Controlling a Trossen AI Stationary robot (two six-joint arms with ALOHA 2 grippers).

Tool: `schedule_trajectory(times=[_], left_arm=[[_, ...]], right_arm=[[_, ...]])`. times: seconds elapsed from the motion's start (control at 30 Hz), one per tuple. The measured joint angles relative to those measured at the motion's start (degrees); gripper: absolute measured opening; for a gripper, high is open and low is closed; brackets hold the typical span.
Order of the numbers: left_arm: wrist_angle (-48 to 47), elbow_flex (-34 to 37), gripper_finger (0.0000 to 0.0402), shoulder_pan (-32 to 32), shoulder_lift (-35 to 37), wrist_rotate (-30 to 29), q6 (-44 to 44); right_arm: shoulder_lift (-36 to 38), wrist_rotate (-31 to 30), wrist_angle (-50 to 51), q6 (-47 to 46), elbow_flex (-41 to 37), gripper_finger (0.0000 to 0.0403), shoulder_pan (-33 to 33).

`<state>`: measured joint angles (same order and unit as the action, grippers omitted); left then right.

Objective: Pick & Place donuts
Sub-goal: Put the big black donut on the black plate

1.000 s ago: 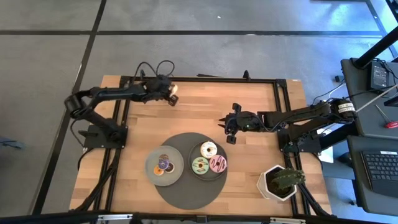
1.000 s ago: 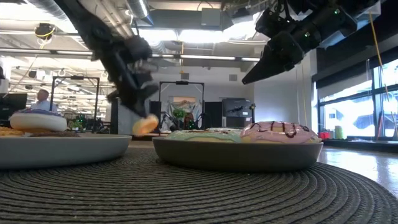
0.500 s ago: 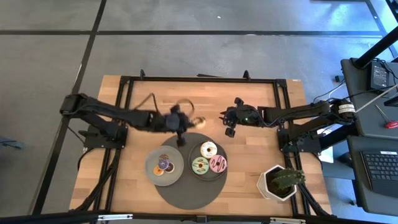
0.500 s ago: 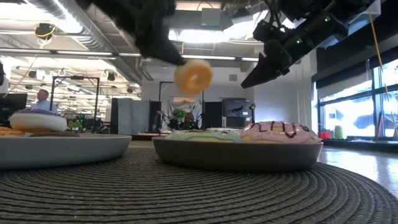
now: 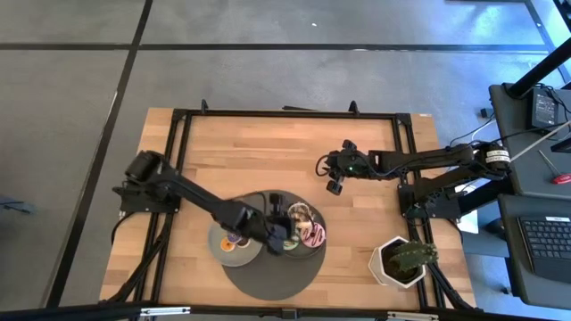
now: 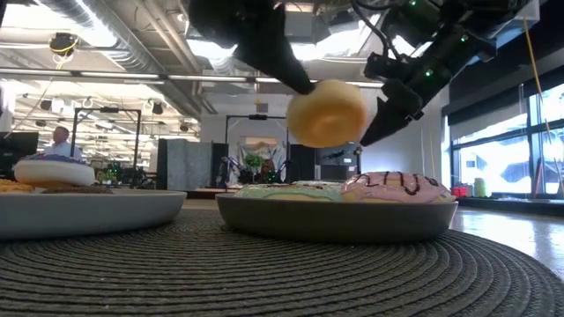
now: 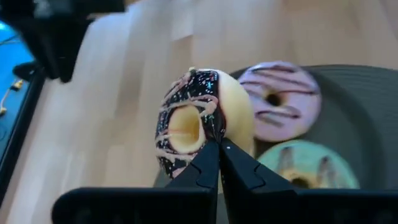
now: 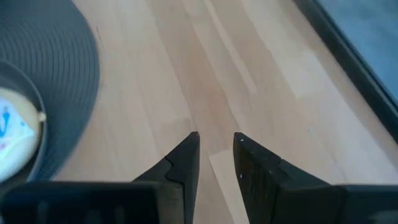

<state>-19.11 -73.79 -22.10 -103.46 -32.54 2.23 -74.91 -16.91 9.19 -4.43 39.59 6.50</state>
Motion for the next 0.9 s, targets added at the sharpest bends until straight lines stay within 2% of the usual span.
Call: schedule_trajectory(times=[0.23,0.57,0.9], left_arm=[[-3.5,-5.9,0.0002,-3.6,-5.6,-3.0,1.3],[-4.0,-5.7,0.0002,-3.9,-8.3,-3.2,3.0],[-1.5,-3.1,0.0004,-3.5,-8.3,0.4,4.5]], right_arm=[[0.0,0.0,0.6,0.0,0.0,0.0100,0.0],[0.0,0.0,0.6,-0.1,0.0,0.0100,0.0],[0.0,0.0,0.6,0.0,0.0,0.0100,0.0]])
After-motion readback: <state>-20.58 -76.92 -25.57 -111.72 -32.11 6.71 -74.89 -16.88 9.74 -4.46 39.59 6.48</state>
